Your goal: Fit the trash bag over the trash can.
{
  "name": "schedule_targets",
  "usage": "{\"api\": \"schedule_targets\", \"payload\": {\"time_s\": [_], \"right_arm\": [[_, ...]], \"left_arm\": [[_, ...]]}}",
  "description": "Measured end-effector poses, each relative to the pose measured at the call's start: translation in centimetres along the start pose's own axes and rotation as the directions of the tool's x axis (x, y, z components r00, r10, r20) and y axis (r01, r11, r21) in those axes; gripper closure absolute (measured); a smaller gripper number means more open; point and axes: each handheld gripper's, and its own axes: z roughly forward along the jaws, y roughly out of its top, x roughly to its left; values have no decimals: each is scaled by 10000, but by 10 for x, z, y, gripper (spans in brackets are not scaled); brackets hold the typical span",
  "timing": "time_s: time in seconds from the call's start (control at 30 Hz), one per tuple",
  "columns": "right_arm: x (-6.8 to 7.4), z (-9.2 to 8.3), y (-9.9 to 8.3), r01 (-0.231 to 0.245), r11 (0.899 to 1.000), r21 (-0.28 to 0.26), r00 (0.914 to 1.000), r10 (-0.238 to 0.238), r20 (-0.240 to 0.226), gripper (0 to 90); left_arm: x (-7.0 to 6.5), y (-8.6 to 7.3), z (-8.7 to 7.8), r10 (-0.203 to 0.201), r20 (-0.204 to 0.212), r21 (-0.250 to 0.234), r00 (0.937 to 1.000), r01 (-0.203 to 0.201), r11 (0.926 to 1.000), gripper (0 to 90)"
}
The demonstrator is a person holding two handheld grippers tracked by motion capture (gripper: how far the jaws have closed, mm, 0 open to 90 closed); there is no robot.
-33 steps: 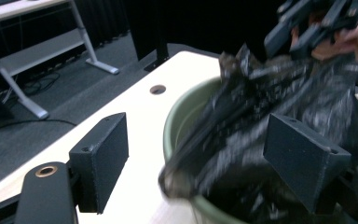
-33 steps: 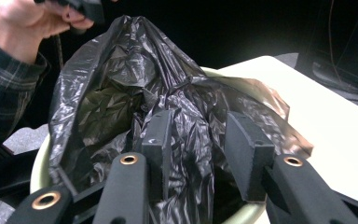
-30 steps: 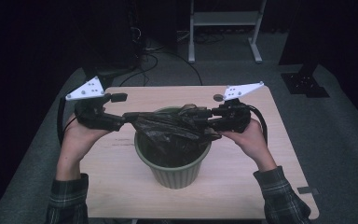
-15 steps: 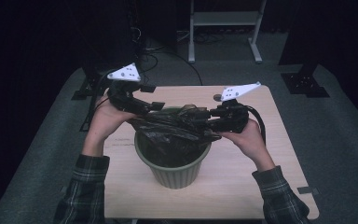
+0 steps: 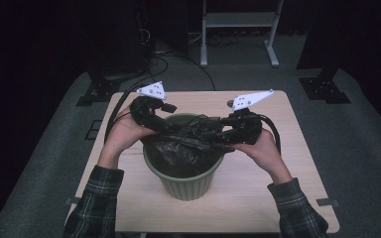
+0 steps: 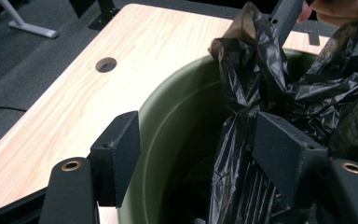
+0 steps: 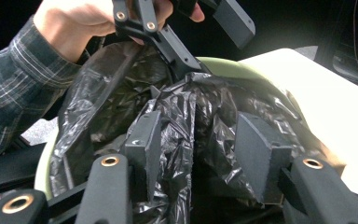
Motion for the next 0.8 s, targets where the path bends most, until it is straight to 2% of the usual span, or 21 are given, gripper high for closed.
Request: {"api": "schedule_targets", "payload": {"time_s": [0.1, 0.27, 0.5, 0.57, 0.63, 0.67, 0.73, 0.8], "right_arm": [[3, 4, 0, 56, 9999, 147, 10000, -56, -1, 503], [2, 4, 1, 15, 10000, 88, 10000, -16, 53, 504], [6, -12, 11, 133, 9996, -240, 9996, -127, 250, 508], [9, -16, 14, 218, 9993, -297, 9993, -208, 314, 509], [12, -16, 16, 280, 9991, -321, 9992, -271, 283, 510], [13, -16, 17, 314, 9991, -293, 9991, -306, 290, 509], [14, -14, 17, 323, 9991, -260, 9991, -315, 281, 509], [14, -11, 17, 344, 9992, -192, 9990, -339, 278, 510]], "left_arm": [[-2, -1, 2, 27, 67, 43, 10000, -27, 10000, 346], [-2, -3, 2, 49, 85, 14, 10000, -49, 10000, 367], [-1, -4, 1, 34, 40, 125, 10000, -34, 9999, 399], [-3, -4, 1, 46, 115, 186, 9999, -48, 9998, 458], [-4, -4, 1, 149, 187, 354, 9997, -156, 9993, 556], [-5, -4, 1, 147, 267, 417, 9995, -158, 9990, 614], [-7, -3, 1, 278, 167, 700, 9995, -289, 9971, 757], [-8, -3, 1, 213, 183, 619, 9996, -224, 9978, 899]]}}
